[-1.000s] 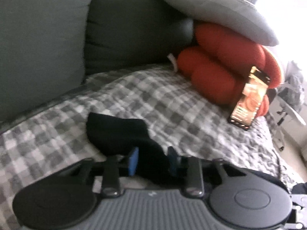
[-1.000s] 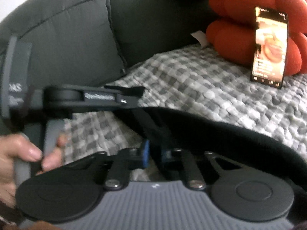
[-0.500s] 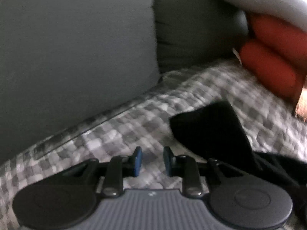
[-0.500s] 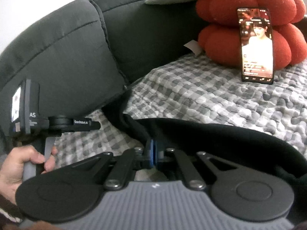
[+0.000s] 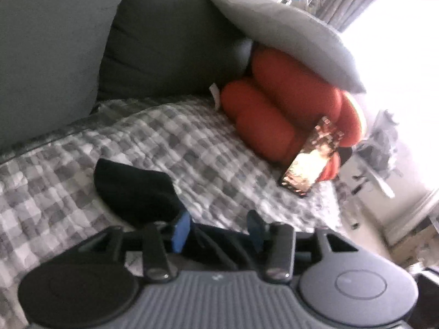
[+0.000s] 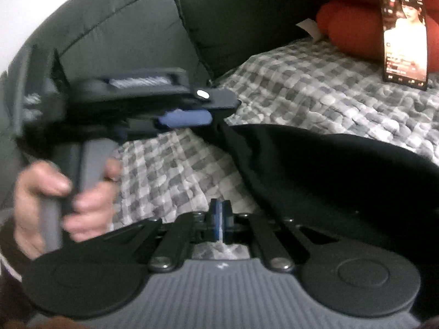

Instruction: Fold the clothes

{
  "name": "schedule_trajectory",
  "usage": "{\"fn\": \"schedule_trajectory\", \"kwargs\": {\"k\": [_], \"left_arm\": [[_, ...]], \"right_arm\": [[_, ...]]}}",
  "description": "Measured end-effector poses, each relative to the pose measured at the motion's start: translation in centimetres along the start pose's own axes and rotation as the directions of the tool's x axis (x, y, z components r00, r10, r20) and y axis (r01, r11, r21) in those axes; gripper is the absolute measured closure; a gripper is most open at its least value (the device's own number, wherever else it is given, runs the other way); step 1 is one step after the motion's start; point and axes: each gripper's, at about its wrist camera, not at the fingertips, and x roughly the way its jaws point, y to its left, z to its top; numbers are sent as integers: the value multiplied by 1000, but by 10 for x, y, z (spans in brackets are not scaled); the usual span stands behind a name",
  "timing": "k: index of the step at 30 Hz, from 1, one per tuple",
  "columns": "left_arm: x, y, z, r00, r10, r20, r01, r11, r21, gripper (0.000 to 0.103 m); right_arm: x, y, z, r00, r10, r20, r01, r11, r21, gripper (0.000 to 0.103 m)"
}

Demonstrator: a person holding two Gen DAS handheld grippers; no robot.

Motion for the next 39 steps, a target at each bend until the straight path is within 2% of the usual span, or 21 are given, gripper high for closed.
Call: {"fn": "schedule_trajectory", "kwargs": {"k": [3, 6, 10, 11, 12, 13, 15, 18, 23, 28, 32, 33, 35, 36, 37, 39], "left_arm": [[7, -13, -3, 991, 128, 46, -132, 988, 75, 38], [14, -15, -1, 981, 192, 40, -195, 975, 103, 38], [30, -16, 1, 954, 299, 34, -300, 944, 137, 43], [32, -16, 0, 945, 325, 34, -326, 935, 140, 52], [34, -16, 0, 936, 351, 34, -352, 925, 141, 64], [36, -15, 0, 926, 376, 35, -377, 915, 142, 69], [31, -12, 0, 925, 378, 42, -380, 918, 113, 83], [17, -3, 4, 936, 350, 47, -352, 936, 34, 97], [-7, 18, 5, 953, 303, 12, -299, 947, -120, 97], [-27, 43, -2, 953, 300, -39, -301, 930, -209, 97], [-34, 60, -10, 930, 354, -96, -367, 906, -211, 97], [-36, 64, -11, 930, 355, -99, -368, 905, -211, 97], [-43, 70, -12, 928, 359, -103, -373, 901, -219, 97], [-47, 71, -12, 924, 367, -105, -382, 896, -227, 97], [-51, 72, -11, 921, 375, -107, -390, 890, -234, 96], [-62, 69, -8, 923, 376, -81, -384, 892, -239, 93]], "right_arm": [[-9, -3, 4, 999, 16, 50, -17, 1000, 24, 88], [-13, -7, 7, 997, 23, 68, -26, 998, 51, 88], [-13, -10, 6, 997, -36, 71, 34, 999, 37, 88], [-11, -12, 5, 996, -48, 69, 46, 998, 37, 88], [-10, -14, 4, 997, -52, 64, 49, 998, 41, 88], [-8, -15, 4, 997, -47, 59, 45, 998, 45, 88], [-4, -18, 2, 998, -39, 47, 36, 998, 52, 88], [-4, -18, 1, 998, -38, 44, 36, 998, 50, 88], [-6, -19, 0, 998, -39, 49, 36, 998, 58, 88], [-7, -20, 1, 998, -40, 54, 36, 997, 62, 88], [-7, -19, 1, 998, -39, 49, 36, 998, 59, 88], [-7, -19, 1, 998, -37, 49, 34, 998, 59, 87], [-8, -20, 1, 998, -34, 53, 31, 998, 64, 78], [-9, -20, 1, 998, -32, 58, 28, 998, 65, 66], [-11, -19, 2, 997, -29, 67, 25, 998, 64, 59], [-14, -17, 2, 996, -34, 84, 29, 998, 56, 59]]}}
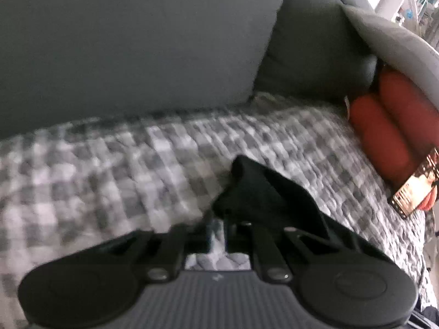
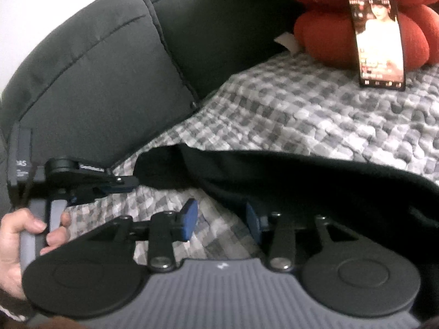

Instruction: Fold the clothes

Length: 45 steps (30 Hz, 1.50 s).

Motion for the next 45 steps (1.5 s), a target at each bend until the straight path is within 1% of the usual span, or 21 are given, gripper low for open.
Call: {"fn": "schedule_trajectory", "kwargs": {"k": [4, 6, 7, 8, 9, 12, 15, 17, 18, 19, 20, 21, 25, 29, 31, 32, 33, 35, 36, 38, 45], "left_arm": [[-16, -6, 8, 997, -71, 23, 72, 997, -19, 86], [-20, -13, 10, 993, -121, 13, 121, 992, -20, 75], [-19, -18, 10, 990, -143, 7, 143, 990, -17, 72], [-18, -23, 10, 986, -165, 0, 165, 986, -14, 66], [-17, -28, 9, 985, -170, -7, 170, 985, -6, 58], [-5, -42, 8, 983, -180, -30, 180, 984, 3, 52], [14, -50, 8, 976, -200, -84, 197, 980, -36, 52], [26, -53, 8, 973, -201, -117, 195, 979, -58, 52], [30, -55, 8, 972, -197, -127, 190, 980, -64, 52], [33, -57, 8, 972, -192, -135, 184, 981, -69, 52], [36, -58, 8, 973, -185, -139, 176, 982, -70, 52], [37, -60, 8, 974, -178, -142, 169, 983, -71, 52], [41, -64, 11, 971, -182, -155, 167, 980, -104, 47], [41, -62, 14, 969, -180, -168, 158, 978, -135, 47], [42, -61, 16, 971, -166, -171, 141, 979, -146, 47], [43, -60, 17, 973, -155, -171, 129, 980, -152, 47], [43, -59, 18, 974, -146, -171, 118, 980, -161, 47], [43, -58, 19, 975, -142, -169, 112, 978, -177, 47], [43, -58, 19, 976, -139, -169, 109, 978, -178, 47], [42, -60, 19, 978, -128, -165, 99, 980, -175, 47], [44, -67, 17, 980, -103, -168, 80, 987, -139, 47]], "right_arm": [[-2, 1, 1, 1000, -13, 13, 14, 1000, -11, 59], [1, 2, 1, 1000, -30, 9, 30, 999, -24, 59], [2, 3, 0, 999, -38, 7, 38, 999, -33, 59], [3, 4, 0, 999, -45, 5, 46, 998, -46, 59], [4, 6, -1, 999, -49, 2, 49, 997, -63, 59], [8, 11, -3, 998, -61, -12, 59, 992, -111, 59], [14, 16, -6, 996, -86, -23, 81, 984, -157, 61], [16, 18, -7, 993, -118, -15, 114, 977, -181, 69], [17, 19, -8, 990, -139, -10, 135, 972, -190, 83], [18, 19, -8, 987, -159, -4, 155, 968, -200, 93], [17, 17, -7, 987, -160, -1, 156, 969, -193, 94], [14, 15, -6, 991, -132, -4, 129, 976, -176, 101], [-3, 7, 3, 1000, -3, -2, 3, 995, -102, 103], [-21, 2, 9, 992, 129, -7, -130, 989, -75, 103], [-25, 3, 10, 987, 161, -27, -163, 983, -81, 103], [-25, 4, 9, 989, 147, -31, -149, 984, -92, 103], [-23, 5, 9, 993, 110, -28, -112, 989, -96, 103], [-20, 8, 7, 999, 46, -18, -48, 992, -117, 96], [-17, 10, 7, 999, 29, -14, -30, 992, -126, 91], [-12, 15, 4, 1000, -19, -17, 16, 988, -154, 91], [6, 19, -6, 994, -94, -59, 79, 971, -225, 89]]}}
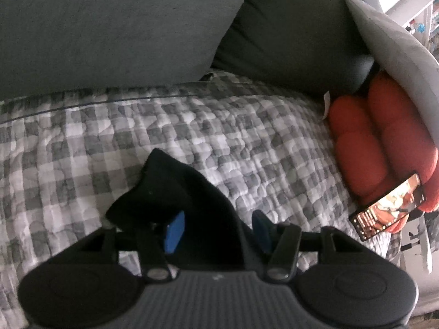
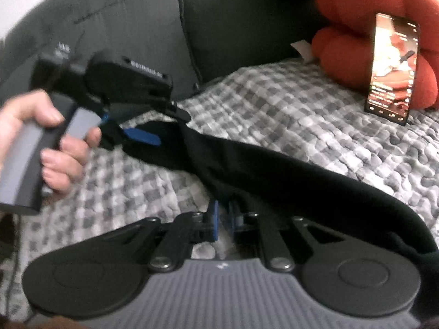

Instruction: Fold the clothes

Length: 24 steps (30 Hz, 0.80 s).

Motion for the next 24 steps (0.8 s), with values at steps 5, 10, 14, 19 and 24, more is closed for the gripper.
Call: {"fn": "schedule_trajectory", "kwargs": {"k": [5, 10, 14, 19, 24], "left_arm": [[3, -5, -2, 1000, 13, -3, -12, 1000, 20, 47], [6, -10, -4, 1000, 30, -2, -30, 999, 44, 47], [8, -10, -5, 999, 40, 1, -40, 999, 35, 47], [8, -12, -3, 999, 47, -2, -47, 999, 15, 47], [8, -12, -3, 999, 54, 3, -54, 998, -15, 50]], "right_arm": [[0, 3, -1, 1000, -3, 21, 3, 1000, -27, 57], [13, 6, -2, 998, -64, 23, 65, 996, -55, 79], [12, 3, 0, 994, -94, 47, 96, 994, -52, 99], [-19, -14, 8, 994, 57, 92, -60, 998, 29, 99], [-43, -21, 10, 973, 202, 111, -204, 979, 14, 99]]}}
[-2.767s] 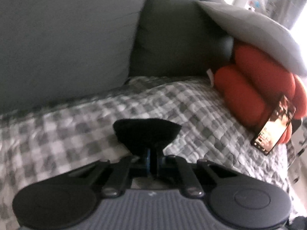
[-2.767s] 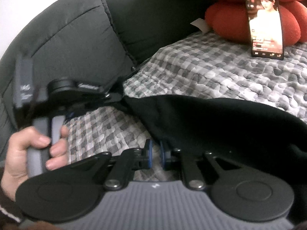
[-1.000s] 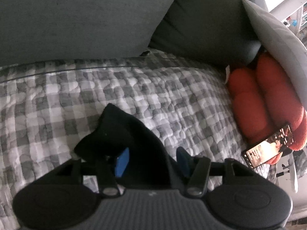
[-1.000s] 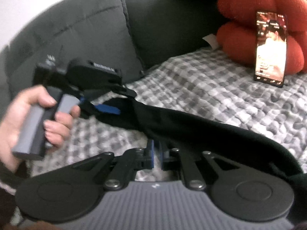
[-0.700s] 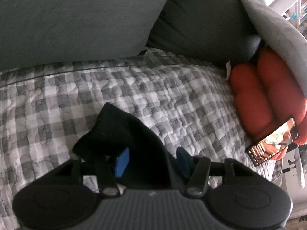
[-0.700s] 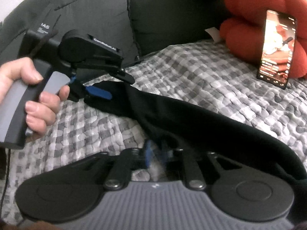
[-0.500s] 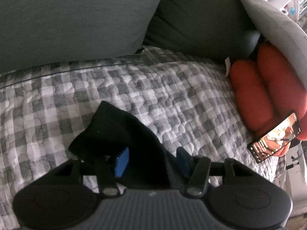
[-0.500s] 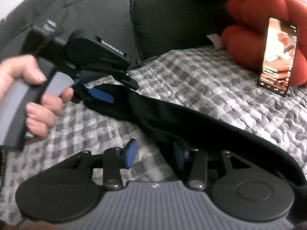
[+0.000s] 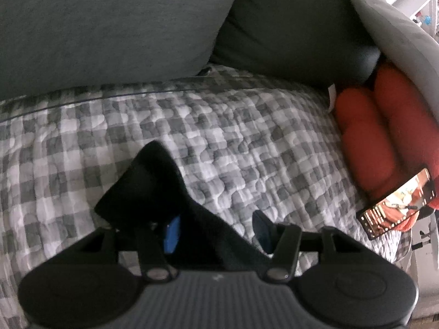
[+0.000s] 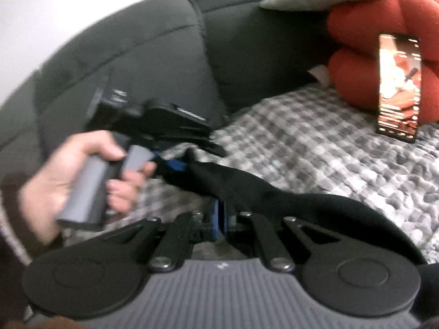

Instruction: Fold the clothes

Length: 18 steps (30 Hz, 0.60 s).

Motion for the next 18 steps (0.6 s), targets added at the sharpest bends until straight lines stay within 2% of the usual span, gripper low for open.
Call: {"fn": "schedule_trajectory", "kwargs": {"k": [1, 2, 3, 5, 7, 9, 11, 13, 18], "left_arm": [[-1, 0, 0, 1000, 6, 7, -6, 1000, -8, 51], [-1, 1, 0, 1000, 12, 13, -12, 1000, -17, 59], [-2, 1, 0, 1000, 19, 23, -19, 1000, -21, 76], [-4, -1, 2, 999, 16, 48, -16, 1000, -13, 95], [-8, -4, 4, 996, -34, 83, 33, 999, 13, 98], [-15, -9, 7, 984, -112, 136, 104, 993, 63, 98], [-25, -15, 9, 963, -179, 200, 154, 979, 137, 98], [-34, -21, 11, 935, -255, 248, 203, 955, 217, 98], [-50, -18, 10, 853, -404, 330, 286, 891, 353, 99]], "right_arm": [[-2, 0, 0, 1000, 21, -2, -21, 1000, -12, 99], [-4, 2, -1, 999, 34, -8, -34, 999, -28, 99], [-5, 5, -2, 999, 47, -15, -48, 998, -43, 99], [-7, 8, -4, 997, 67, -27, -69, 996, -63, 99], [-5, 9, -5, 997, 73, -33, -76, 995, -65, 99], [0, 9, -5, 997, 65, -37, -67, 996, -57, 99], [4, 9, -6, 998, 52, -34, -54, 998, -41, 99], [8, 8, -6, 999, 37, -28, -38, 999, -19, 99], [17, 8, -7, 1000, 5, -4, -5, 1000, 22, 97]]}}
